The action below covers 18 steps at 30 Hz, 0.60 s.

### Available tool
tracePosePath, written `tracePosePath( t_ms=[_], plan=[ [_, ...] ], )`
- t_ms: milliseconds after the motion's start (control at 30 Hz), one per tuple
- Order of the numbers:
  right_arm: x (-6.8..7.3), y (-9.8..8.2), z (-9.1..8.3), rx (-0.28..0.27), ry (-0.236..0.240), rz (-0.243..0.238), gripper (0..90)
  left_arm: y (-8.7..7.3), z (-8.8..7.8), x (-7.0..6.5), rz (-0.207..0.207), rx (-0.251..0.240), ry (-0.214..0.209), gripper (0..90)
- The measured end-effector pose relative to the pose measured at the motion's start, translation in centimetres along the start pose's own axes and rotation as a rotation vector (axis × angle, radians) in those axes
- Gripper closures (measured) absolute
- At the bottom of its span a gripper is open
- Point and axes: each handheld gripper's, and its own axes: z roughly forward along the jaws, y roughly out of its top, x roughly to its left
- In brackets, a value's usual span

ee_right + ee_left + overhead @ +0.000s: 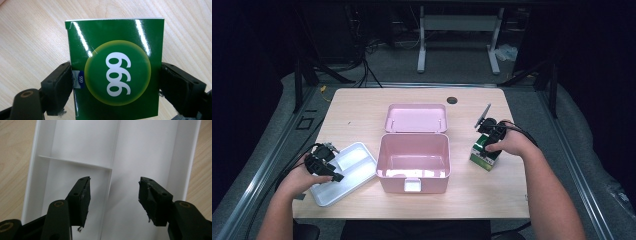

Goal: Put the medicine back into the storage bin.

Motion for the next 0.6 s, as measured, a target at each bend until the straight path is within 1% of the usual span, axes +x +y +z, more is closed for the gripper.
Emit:
tracePosePath(
  t_ms=[33, 67, 167, 267, 400, 433, 467, 533, 567, 600],
  plan=[
    [0.0, 0.0, 0.0, -0.003, -0.007, -0.001, 16.2, 0.0, 0.0, 0.0, -0.001, 0.0, -0.002, 43.0],
    [0.0, 0.0, 0.0, -0.001, -0.001, -0.001, 16.2, 0.0, 0.0, 0.0, -0.002, 0.0, -0.001, 43.0],
    [0.0, -0.1, -0.1, -0.003, -0.009, -0.007, 16.3, 0.0, 0.0, 0.0, -0.005, -0.001, -0.002, 43.0],
    [0.0, -0.1, -0.5, -0.007, -0.007, -0.009, 16.3, 0.0, 0.1, 0.0, -0.001, 0.001, -0.002, 43.0],
    [0.1, 0.0, -1.5, -0.01, -0.013, -0.013, 16.3, 0.0, 0.1, 0.0, -0.001, 0.001, -0.004, 43.1],
    [0.2, 0.1, -1.8, -0.012, -0.025, -0.015, 16.3, 0.0, 0.0, 0.0, -0.002, 0.001, -0.004, 43.1],
    [0.2, 0.1, -2.2, -0.013, -0.027, -0.02, 16.3, 0.0, 0.0, 0.0, -0.003, 0.001, -0.005, 43.0],
    [0.3, 0.2, -2.8, -0.019, -0.021, -0.021, 16.3, -0.1, 0.0, 0.0, -0.005, 0.001, -0.005, 43.0],
    [0.4, 0.3, -3.1, -0.018, -0.028, -0.022, 16.4, -0.1, 0.0, 0.0, -0.006, 0.001, -0.003, 43.0],
    [0.5, 0.3, -3.5, -0.023, -0.022, -0.021, 16.4, -0.1, 0.0, 0.0, -0.007, 0.0, -0.003, 43.0]
  ],
)
